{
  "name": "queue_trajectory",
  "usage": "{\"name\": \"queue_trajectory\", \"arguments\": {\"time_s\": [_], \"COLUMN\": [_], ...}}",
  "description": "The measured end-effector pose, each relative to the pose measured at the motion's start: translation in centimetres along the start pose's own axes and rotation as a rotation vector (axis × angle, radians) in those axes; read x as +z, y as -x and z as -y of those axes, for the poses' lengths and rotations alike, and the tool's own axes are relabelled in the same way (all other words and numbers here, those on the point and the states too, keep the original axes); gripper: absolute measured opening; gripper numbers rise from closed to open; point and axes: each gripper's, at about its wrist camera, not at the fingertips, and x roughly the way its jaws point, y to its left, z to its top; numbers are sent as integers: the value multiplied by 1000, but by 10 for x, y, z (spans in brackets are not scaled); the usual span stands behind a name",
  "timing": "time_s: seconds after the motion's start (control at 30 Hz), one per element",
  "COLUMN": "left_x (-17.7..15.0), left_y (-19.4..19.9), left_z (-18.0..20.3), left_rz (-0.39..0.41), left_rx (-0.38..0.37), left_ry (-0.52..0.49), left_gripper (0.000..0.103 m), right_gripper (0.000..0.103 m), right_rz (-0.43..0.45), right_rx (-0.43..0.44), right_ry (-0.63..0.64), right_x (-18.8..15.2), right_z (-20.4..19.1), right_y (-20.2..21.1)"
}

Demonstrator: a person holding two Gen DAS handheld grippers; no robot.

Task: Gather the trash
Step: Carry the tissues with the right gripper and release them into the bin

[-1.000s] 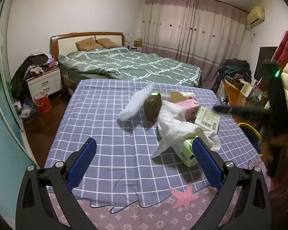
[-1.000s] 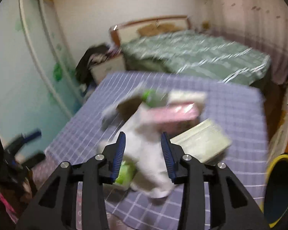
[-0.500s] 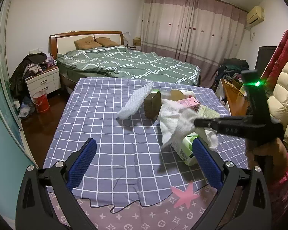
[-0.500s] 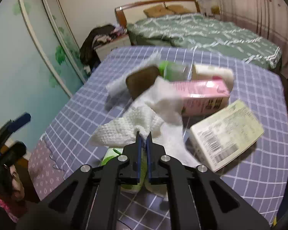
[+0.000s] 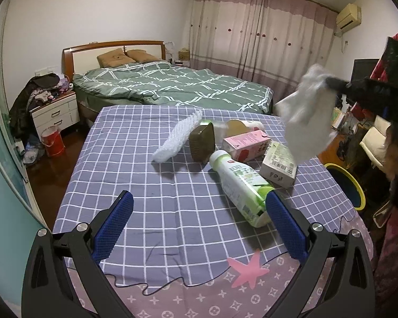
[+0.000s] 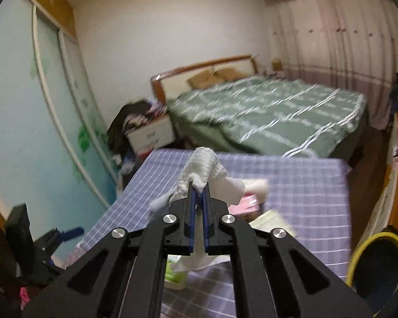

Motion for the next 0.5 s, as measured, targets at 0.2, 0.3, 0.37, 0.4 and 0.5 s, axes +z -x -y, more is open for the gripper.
{"name": "queue_trajectory", "arguments": {"time_s": [0.2,0.3,0.37,0.4,0.5], "left_x": [2,3,3,3,1], "left_y": [-9,-18,-25,-29,-40], "left_z": [15,26,35,40,55], "left_rz": [-8,-20,-33,-39,-62], "left_rx": [-31,-48,-63,-68,-84], "left_ry": [-16,-24,-28,-31,-39], "left_gripper": [98,98,98,98,98], "right_gripper": [5,5,5,5,5], "right_rz": [59,53,36,26,-24], "right_rx": [-231,-346,-422,-446,-545], "right_ry": [-66,-101,-136,-153,-192], "right_x": [0,-13,-23,-28,-50], "right_z": [71,107,136,148,185], "right_y": [44,57,62,63,61]}}
